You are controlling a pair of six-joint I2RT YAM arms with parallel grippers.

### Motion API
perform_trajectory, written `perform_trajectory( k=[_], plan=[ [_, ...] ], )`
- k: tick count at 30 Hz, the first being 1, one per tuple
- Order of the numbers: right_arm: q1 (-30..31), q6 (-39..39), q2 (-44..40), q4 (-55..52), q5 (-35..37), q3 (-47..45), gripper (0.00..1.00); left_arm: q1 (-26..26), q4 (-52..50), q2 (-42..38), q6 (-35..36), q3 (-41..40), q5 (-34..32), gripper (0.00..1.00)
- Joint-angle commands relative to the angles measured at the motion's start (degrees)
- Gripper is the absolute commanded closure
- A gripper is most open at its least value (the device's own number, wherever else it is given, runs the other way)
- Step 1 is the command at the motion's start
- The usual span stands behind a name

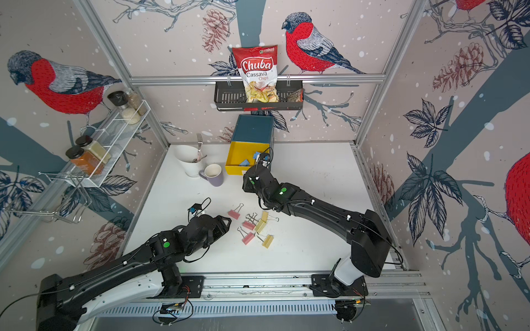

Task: Put the binder clips in the drawer according to color
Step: Close the drawer in the storage box.

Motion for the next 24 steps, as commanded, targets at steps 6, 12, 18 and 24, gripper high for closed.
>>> perform_trajectory(
  k=[6, 12, 18, 24],
  plan=[
    [-6.9, 1.8, 4.2, 8.3, -9.9, -0.1, 0.54, 0.6, -2.2, -2.6, 1.9, -0.3, -1.1, 0.34],
    [-8.1, 1.4, 6.6, 9.2, -11.0, 2.3, 0.59, 0.7, -2.1, -2.7, 1.9, -0.3, -1.1, 0.34],
    [-9.4, 1.5, 9.6, 9.7, -12.3, 5.5, 0.70, 0.7, -1.8, -2.3, 1.9, -0.3, -0.6, 0.35],
    [-10.7, 1.6, 11.2, 11.4, -12.6, 7.9, 0.72, 0.7, -1.8, -2.5, 2.0, -0.2, -0.5, 0.35]
  ],
)
